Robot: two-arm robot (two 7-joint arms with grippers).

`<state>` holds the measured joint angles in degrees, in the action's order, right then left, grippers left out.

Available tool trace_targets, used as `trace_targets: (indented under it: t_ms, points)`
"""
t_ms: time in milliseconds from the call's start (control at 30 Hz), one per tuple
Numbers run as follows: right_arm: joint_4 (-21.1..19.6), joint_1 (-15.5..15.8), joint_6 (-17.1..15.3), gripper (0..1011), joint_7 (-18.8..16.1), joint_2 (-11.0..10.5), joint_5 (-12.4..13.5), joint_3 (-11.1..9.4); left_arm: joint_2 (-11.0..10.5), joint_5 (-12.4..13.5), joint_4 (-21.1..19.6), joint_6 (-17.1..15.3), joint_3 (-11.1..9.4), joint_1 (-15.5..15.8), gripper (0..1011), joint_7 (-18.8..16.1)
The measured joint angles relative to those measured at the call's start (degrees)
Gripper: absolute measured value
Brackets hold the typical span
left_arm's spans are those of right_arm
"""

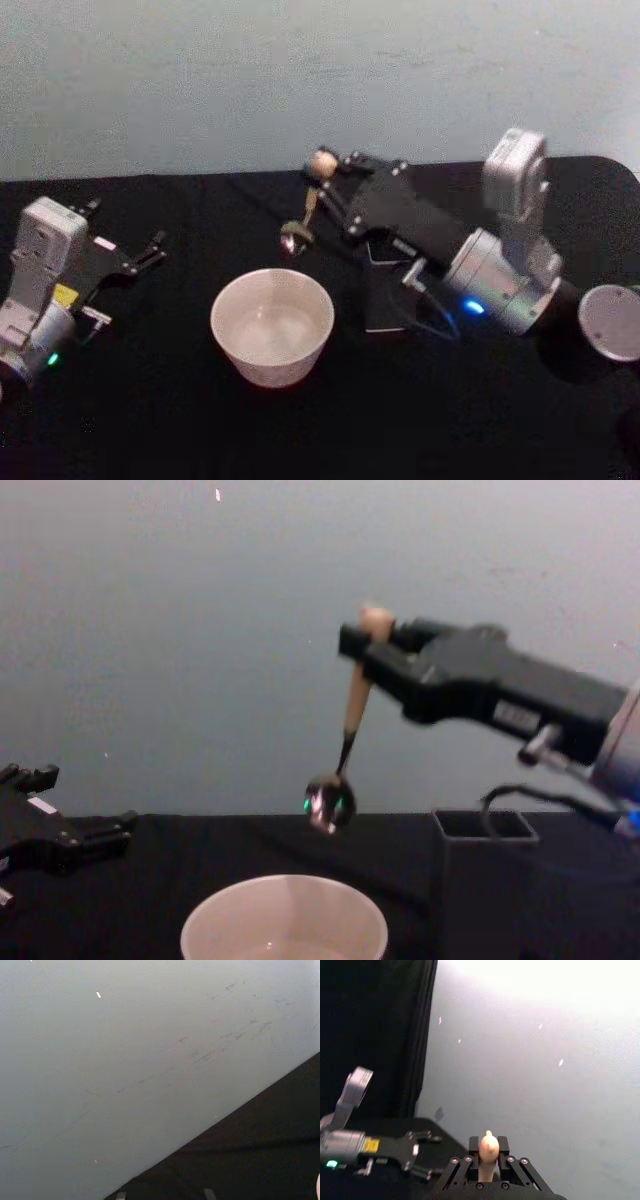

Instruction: Pick up the stirring spoon with one hand, stir inside the cup, then place it back in its original position.

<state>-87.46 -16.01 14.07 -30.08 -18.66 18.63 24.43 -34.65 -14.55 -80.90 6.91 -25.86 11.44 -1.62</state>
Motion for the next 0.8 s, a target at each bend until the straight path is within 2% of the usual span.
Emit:
trace_targets:
  t_ms: [167,433,700,800]
  points:
    - [-2.74,0.43,-0.23,215,0.33,-1.36,1.5,-1.85,0.0,0.0,0.0,0.0,0.0,0.0,1001,0.0]
    - [-5.43,1.61,-0.5,215,0.33,-4.76,3.45,-5.17,0.0,0.0,0.0,0.0,0.0,0.0,1001,0.0]
    - [-7.01,4.14,-1.4,215,0.73,-8.21,3.98,-7.94,0.0,0.0,0.0,0.0,0.0,0.0,1001,0.0]
    - [-7.36,4.82,-1.73,215,0.73,-8.81,4.2,-8.39,0.0,0.0,0.0,0.0,0.0,0.0,1001,0.0]
